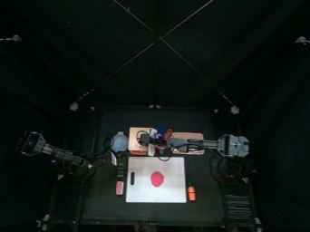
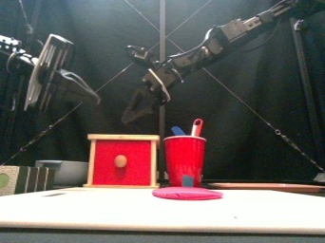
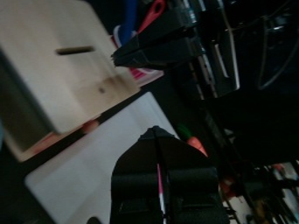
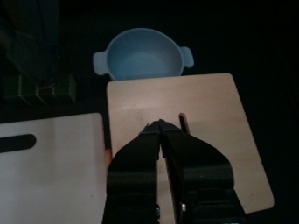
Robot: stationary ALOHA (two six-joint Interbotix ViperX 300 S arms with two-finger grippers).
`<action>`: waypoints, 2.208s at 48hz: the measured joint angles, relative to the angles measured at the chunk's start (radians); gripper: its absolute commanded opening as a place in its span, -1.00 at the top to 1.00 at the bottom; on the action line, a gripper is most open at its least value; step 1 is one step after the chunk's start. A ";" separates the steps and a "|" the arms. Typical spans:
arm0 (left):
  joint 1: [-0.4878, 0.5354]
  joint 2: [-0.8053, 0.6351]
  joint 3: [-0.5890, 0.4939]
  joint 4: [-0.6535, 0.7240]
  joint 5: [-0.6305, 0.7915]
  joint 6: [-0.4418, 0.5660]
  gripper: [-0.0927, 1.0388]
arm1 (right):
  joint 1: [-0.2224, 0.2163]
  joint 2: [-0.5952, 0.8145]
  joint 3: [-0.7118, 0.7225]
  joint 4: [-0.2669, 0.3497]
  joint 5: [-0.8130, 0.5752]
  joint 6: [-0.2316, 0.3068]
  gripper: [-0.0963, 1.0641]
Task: Get the cutter from the drawer then cut the dough then place the extra dough in the bowl
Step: Open the drawer
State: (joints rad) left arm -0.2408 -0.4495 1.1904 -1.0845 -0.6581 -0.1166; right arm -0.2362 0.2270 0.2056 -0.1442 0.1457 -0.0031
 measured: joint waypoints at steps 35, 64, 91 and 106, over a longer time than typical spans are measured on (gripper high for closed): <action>0.017 0.235 -0.115 -0.063 0.114 -0.018 0.42 | -0.014 0.064 -0.034 -0.026 0.132 -0.003 0.77; 0.071 0.391 -0.233 -0.287 0.143 -0.020 -0.61 | 0.005 0.063 -0.035 -0.026 0.138 0.005 0.77; 0.150 0.448 -0.261 -0.334 0.104 -0.018 -0.61 | 0.009 0.064 -0.037 -0.021 0.141 0.006 0.77; 0.152 0.497 -0.296 -0.334 0.067 -0.018 -0.57 | 0.011 0.066 -0.038 -0.021 0.141 0.006 0.77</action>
State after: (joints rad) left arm -0.0890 0.0476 0.8943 -1.4189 -0.5906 -0.1350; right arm -0.2255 0.2930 0.1672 -0.1657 0.2869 0.0031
